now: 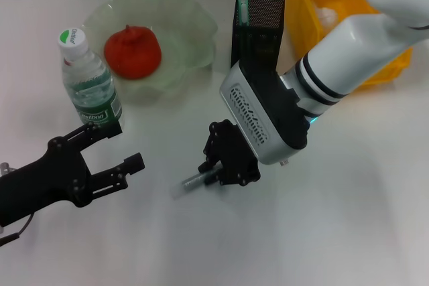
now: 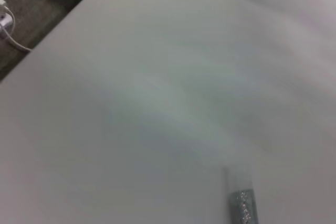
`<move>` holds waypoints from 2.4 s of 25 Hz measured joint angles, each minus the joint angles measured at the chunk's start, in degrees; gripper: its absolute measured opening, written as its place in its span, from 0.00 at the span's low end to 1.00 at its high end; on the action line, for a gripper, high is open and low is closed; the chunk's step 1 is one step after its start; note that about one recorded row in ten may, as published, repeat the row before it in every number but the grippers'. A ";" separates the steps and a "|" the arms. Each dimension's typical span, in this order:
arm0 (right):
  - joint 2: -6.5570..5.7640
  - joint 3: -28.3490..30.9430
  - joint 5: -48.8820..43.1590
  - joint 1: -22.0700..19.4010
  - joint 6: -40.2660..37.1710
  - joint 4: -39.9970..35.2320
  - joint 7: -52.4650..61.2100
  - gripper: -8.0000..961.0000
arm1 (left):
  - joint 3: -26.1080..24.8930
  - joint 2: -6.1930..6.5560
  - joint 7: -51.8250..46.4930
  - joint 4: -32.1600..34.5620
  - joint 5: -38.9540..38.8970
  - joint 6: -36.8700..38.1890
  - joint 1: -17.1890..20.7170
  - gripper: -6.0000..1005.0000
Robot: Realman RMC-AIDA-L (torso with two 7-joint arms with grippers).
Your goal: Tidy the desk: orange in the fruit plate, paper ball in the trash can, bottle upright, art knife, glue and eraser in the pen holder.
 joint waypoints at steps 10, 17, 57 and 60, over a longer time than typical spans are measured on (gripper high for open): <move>-0.73 7.76 -0.18 -4.95 -2.76 -5.85 0.53 0.15 | -0.05 0.34 0.00 0.00 0.00 0.02 0.36 0.84; -0.64 18.15 -0.45 -11.13 -3.20 -10.13 -0.49 0.15 | 0.04 0.70 0.00 0.00 0.30 0.92 0.74 0.84; 0.28 25.95 54.75 -22.42 -9.10 14.46 -71.59 0.15 | 1.04 -6.30 5.08 2.38 0.58 -3.01 -0.77 0.84; 0.27 25.97 54.80 -21.68 -7.04 14.42 -78.12 0.15 | 0.97 -6.50 5.07 2.38 0.33 -3.17 -0.79 0.84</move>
